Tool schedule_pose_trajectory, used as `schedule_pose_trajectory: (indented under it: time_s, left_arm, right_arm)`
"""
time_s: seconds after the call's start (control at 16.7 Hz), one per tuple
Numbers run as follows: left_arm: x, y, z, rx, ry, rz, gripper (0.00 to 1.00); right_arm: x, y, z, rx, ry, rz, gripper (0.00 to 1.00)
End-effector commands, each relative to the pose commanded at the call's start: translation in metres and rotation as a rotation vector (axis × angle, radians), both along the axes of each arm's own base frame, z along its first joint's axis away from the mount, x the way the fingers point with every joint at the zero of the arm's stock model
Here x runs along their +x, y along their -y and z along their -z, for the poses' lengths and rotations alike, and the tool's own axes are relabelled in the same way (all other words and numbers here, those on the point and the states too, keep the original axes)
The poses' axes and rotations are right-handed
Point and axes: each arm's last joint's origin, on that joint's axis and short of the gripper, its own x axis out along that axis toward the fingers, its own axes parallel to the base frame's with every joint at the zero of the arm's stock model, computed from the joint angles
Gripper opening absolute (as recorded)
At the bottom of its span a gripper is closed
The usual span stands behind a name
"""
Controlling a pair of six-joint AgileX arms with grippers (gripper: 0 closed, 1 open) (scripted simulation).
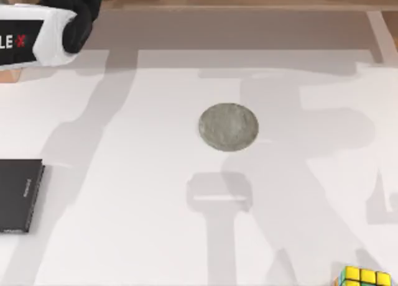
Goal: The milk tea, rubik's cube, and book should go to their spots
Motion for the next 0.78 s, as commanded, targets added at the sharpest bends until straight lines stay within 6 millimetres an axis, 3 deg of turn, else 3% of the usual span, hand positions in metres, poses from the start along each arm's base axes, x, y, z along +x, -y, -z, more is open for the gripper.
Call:
schedule_pose_trajectory:
  time_s: [0.24,0.78]
  left_arm:
    - [-0.008,0.002,-0.003,0.0,0.004,0.002,0.0]
    - [-0.065,-0.001,-0.009,0.003,-0.006,0.003,0.0]
  right_arm:
    - [0.0,0.0,0.0,0.0,0.0,0.0,1.0]
    - [0.0,0.0,0.0,0.0,0.0,0.0,1.0]
